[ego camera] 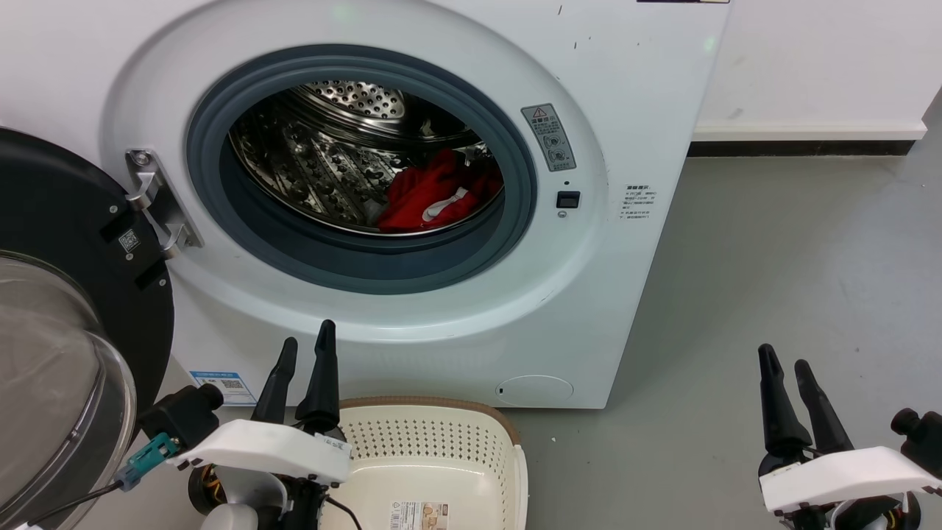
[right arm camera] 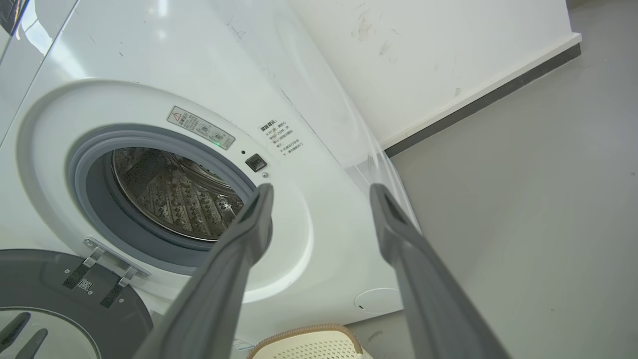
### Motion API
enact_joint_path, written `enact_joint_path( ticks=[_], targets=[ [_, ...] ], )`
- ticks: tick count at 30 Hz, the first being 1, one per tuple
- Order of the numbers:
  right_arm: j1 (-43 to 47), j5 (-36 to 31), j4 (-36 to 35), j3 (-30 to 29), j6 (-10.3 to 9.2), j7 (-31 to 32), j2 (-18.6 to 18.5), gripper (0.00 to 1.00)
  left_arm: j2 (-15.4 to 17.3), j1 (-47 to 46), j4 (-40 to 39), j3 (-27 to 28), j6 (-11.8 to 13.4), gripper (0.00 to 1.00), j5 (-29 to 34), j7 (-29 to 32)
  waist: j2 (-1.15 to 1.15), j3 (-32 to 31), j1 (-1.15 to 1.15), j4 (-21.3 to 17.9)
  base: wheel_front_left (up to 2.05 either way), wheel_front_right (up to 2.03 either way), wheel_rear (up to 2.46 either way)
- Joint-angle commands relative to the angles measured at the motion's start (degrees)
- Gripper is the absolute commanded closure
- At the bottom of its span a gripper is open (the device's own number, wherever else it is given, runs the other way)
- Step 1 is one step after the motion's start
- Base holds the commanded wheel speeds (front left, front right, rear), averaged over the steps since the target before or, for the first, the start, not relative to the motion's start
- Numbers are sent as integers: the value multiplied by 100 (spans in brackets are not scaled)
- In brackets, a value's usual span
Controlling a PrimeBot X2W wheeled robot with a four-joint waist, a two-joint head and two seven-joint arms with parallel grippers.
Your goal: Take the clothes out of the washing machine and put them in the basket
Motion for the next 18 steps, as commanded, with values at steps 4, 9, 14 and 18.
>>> enact_joint_path(
  ticks=[4,9,14,18],
  targets=[
    [41,-474,-121,36,0,-116,-5,0,11,-152,-105,-74,40,0,420,-107,0,0,0,6,0,0,0],
    [66,-846,-125,50,0,-203,-4,0,12,-159,-110,-124,67,0,793,-189,0,-2,0,19,0,0,0],
    [100,-1181,-124,80,0,-266,-4,0,12,-160,-115,-182,81,0,1178,-268,0,-7,0,29,0,0,0],
    [149,-1455,-149,85,0,-311,-4,0,12,-163,-109,-215,91,0,1459,-323,0,-11,0,42,0,0,0]
  ],
)
